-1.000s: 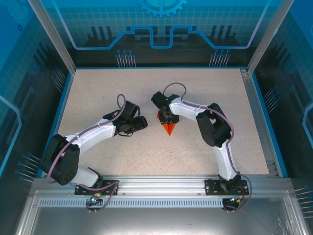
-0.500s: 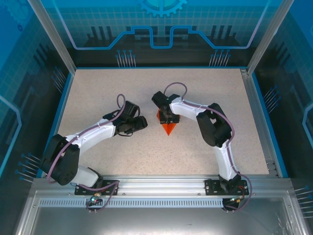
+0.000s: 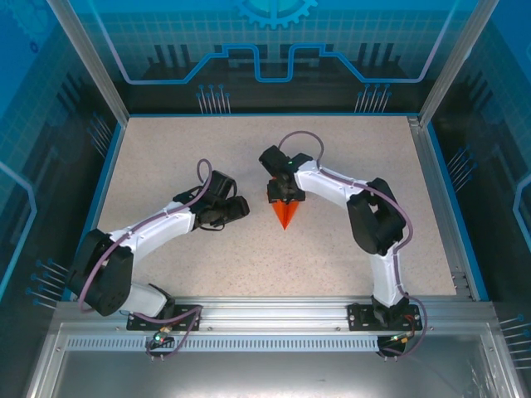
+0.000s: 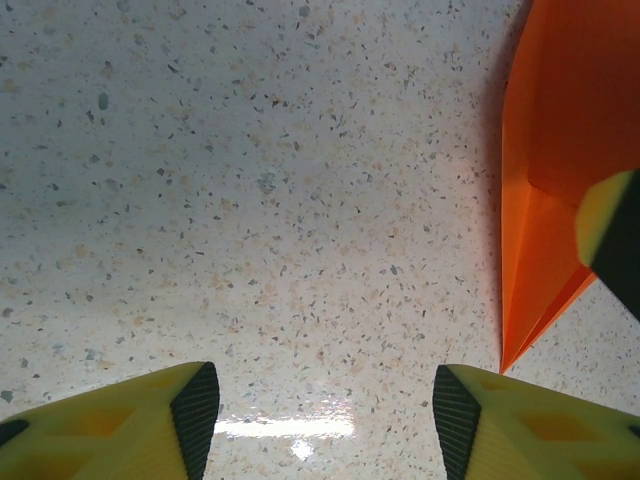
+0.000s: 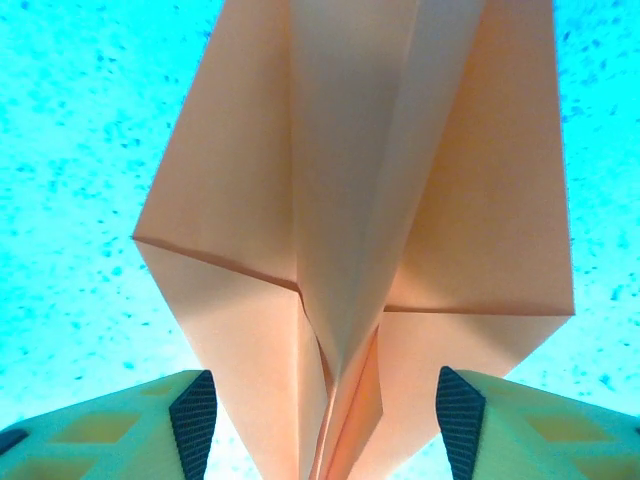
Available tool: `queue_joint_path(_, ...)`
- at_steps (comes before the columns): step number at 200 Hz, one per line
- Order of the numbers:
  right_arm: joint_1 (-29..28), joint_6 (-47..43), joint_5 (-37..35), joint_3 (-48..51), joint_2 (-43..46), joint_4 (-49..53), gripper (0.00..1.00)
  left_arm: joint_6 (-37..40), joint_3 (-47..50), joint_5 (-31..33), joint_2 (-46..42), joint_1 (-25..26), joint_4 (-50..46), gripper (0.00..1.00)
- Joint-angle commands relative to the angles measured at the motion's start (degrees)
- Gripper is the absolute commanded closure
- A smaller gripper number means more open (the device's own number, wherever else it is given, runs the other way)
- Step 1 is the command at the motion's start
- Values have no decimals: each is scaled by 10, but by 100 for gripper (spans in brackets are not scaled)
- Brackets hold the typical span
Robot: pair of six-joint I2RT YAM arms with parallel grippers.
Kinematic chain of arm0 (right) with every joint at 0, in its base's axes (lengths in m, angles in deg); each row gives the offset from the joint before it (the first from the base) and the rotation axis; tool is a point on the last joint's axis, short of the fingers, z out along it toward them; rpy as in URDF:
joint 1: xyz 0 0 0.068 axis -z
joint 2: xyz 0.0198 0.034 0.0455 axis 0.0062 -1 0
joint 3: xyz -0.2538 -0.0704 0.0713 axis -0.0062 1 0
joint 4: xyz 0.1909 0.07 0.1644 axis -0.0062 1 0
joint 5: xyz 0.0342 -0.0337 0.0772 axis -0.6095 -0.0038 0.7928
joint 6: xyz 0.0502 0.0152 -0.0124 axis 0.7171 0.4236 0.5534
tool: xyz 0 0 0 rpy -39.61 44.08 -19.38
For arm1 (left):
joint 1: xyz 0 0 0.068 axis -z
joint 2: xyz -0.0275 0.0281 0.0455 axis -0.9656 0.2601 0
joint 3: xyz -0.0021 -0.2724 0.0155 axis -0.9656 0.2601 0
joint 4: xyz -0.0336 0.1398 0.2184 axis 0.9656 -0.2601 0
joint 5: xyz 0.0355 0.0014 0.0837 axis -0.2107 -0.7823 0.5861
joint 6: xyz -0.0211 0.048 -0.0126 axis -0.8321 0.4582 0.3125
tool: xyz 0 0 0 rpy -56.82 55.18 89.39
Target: Fold a paper plane with a square sheet of paper (pick it up from the middle)
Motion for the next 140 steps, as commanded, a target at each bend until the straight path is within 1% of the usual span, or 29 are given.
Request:
queue_joint_path(1,-1,-12,-17,-1,46,21,36,12,-4,18,-21,-4,-19,37)
queue_joint_path(23,-5,-29,-67,38,128,-5,35,21,3,41,-43,-4,-18,35)
queue_joint_path(36,-5,-44,-117,78,193,-31,32,30,9,68,-66,-4,-18,29)
queue_joint_path(49,-1,-61,-185,120,258,-57,31,39,17,112,-98,-5,-21,22)
queue_joint_path(58,8,-75,-236,155,306,-80,31,54,23,147,-119,-8,-20,13)
queue_joint_path(71,30,-104,-291,209,360,-125,28,77,33,213,-148,-13,-14,2)
queue_joint_path(78,51,-124,-307,242,385,-155,27,93,39,251,-159,-18,-9,1)
queue_joint_path(89,88,-170,-310,300,421,-216,26,117,44,307,-174,-35,-5,1)
queue_joint_path(97,114,-207,-302,346,445,-264,26,141,52,331,-183,-51,16,1)
queue_joint_path(100,127,-223,-295,361,454,-288,25,151,57,337,-186,-61,27,1)
queue_joint_path(107,153,-250,-272,403,467,-331,21,177,67,346,-189,-78,50,1)
queue_joint_path(115,185,-273,-243,448,476,-374,20,207,76,353,-188,-97,76,1)
queue_joint_path(123,213,-284,-229,476,476,-401,20,239,84,355,-184,-118,103,1)
queue_joint_path(129,235,-288,-212,493,472,-412,20,265,92,353,-180,-133,130,1)
queue_joint_path(133,249,-293,-188,498,467,-413,20,282,99,349,-175,-142,148,1)
queue_joint_path(140,267,-304,-160,503,460,-413,20,297,106,347,-166,-155,171,1)
